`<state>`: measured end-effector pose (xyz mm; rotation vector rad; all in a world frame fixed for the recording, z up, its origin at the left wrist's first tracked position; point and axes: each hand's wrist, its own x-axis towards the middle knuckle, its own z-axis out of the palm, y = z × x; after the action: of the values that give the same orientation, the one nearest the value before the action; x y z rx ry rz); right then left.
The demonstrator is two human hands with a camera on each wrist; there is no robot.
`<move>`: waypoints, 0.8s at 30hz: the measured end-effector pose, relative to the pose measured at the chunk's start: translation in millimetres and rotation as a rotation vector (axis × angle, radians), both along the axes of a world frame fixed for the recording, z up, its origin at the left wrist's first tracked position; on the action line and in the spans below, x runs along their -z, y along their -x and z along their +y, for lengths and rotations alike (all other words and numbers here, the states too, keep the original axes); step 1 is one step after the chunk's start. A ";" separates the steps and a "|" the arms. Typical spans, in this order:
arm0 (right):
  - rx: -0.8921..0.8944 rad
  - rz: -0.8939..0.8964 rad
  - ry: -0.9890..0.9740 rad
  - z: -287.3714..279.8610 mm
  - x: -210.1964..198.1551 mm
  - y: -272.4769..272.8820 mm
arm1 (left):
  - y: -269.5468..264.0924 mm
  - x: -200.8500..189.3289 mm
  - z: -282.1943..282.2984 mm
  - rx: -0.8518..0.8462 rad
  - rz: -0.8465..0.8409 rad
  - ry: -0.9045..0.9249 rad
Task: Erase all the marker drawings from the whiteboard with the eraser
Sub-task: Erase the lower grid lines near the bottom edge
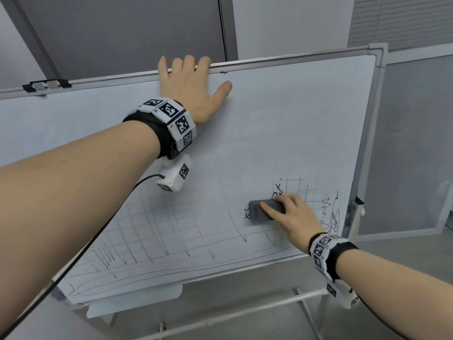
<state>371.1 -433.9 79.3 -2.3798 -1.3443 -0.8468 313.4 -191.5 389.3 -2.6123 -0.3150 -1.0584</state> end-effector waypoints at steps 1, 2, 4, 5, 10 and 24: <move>0.040 0.040 -0.052 -2.6 -0.9 -0.6 | 0.5 0.0 -1.0 0.005 -0.002 -0.001; 0.063 0.074 -0.101 -4.2 -4.6 -1.8 | 1.8 1.1 -3.0 0.007 -0.007 0.005; 0.065 0.107 -0.148 -5.8 -14.6 -2.1 | 5.8 2.7 -11.4 0.020 -0.041 0.016; 0.060 0.119 -0.146 -7.0 -18.3 -1.8 | 8.7 4.9 -17.0 0.039 -0.070 0.016; 0.050 0.269 -0.216 -9.9 -23.4 5.4 | 36.3 58.1 -51.5 0.501 -0.188 0.004; 0.327 0.489 -0.711 -63.8 -13.2 -13.9 | 88.7 392.9 -67.1 -0.057 0.699 1.803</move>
<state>385.0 -497.7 92.5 -2.0378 -0.3752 -0.6120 224.7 -258.6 -3.7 -3.9277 -1.7081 0.7935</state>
